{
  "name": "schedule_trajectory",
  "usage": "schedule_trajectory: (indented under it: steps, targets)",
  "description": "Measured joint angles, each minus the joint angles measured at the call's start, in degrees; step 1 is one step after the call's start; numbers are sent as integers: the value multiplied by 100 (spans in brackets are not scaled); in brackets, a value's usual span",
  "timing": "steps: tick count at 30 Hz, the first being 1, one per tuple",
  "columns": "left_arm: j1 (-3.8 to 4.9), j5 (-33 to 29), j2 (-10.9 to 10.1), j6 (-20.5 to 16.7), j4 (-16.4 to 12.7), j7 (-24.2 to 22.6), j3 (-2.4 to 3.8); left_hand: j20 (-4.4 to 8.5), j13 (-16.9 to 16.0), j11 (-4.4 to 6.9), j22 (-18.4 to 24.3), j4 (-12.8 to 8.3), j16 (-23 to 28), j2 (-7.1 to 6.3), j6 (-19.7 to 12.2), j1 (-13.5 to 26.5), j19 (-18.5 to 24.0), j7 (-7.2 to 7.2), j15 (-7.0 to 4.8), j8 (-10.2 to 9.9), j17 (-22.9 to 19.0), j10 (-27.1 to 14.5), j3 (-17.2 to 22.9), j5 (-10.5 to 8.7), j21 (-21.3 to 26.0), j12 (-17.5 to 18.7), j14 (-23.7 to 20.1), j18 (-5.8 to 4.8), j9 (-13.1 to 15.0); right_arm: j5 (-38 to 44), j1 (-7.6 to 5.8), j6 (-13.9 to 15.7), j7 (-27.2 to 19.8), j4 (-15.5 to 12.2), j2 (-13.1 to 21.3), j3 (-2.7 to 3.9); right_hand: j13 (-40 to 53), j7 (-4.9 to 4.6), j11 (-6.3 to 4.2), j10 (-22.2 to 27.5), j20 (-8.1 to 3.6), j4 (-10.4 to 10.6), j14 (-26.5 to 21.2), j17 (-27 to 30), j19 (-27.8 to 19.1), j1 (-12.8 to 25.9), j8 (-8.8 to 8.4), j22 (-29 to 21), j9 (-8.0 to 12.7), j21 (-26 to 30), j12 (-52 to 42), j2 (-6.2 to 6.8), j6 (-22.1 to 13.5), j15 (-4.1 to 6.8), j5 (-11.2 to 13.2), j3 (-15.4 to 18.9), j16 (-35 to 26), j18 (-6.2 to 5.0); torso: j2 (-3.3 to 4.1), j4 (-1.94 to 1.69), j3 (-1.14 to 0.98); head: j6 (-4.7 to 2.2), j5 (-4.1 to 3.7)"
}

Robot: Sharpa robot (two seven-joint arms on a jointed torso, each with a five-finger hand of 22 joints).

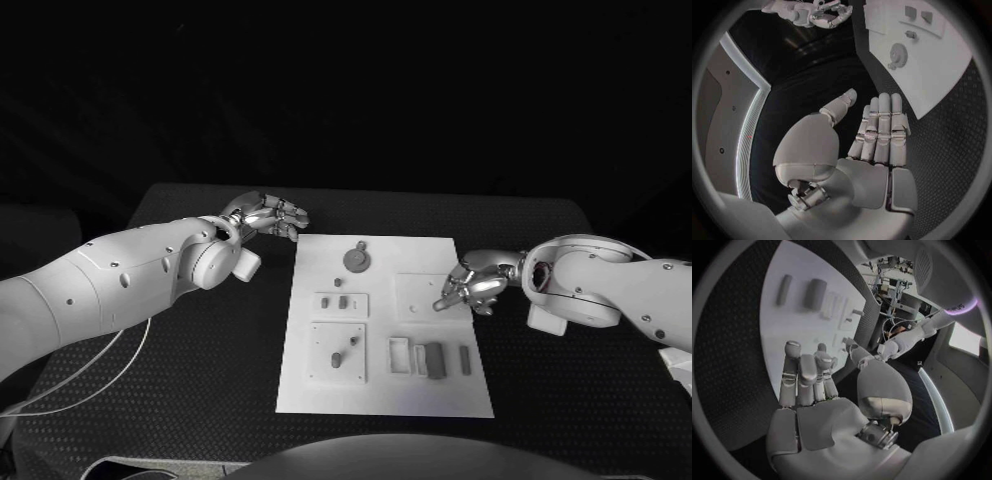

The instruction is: Assemble the parts on the task board

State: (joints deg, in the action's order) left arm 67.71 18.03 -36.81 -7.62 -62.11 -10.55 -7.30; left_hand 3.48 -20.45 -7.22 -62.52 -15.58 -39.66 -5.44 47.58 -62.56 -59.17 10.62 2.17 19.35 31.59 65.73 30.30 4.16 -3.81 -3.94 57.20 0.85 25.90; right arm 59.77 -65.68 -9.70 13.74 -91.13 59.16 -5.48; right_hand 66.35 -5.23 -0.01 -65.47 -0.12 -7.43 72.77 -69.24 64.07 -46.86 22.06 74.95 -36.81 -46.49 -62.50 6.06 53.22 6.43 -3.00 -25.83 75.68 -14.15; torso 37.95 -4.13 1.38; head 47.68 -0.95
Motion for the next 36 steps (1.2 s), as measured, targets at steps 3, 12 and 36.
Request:
schedule_trajectory:
  steps: [3,12,36]
  targets:
    - [1,-1,9,0,2,0,1,0,0,0,0,0,0,0,0,0,0,0,0,0,0,0,0,0,0,0,0,0,0,-2,-10,-263,406,-151,110,-176,0,0,-1,2,-40,98,15,-31,-39,186,-62,0,-1,-45,0,-43,1,-2,0,27,105,33,-9,10,-1,-1,-10]
    - [-15,-3,6,1,-11,-1,-1,0,0,0,-1,0,0,0,0,0,0,0,0,0,5,0,0,0,0,0,0,0,-5,-12,0,-436,1069,-429,159,-336,13,3,-10,11,-71,145,57,-57,-71,352,-122,0,-1,-126,-27,21,3,0,0,41,208,1,-25,31,7,30,-37]
    - [-15,-9,-25,5,-123,1,-4,0,4,-15,4,15,0,0,-21,45,0,21,0,0,22,-16,-15,0,0,0,0,0,-4,7,357,210,1356,-246,-428,-577,26,-15,-17,17,-110,286,86,58,-116,591,-357,-1,-10,-235,-27,125,-15,7,0,-67,320,1,-23,32,13,153,-55]
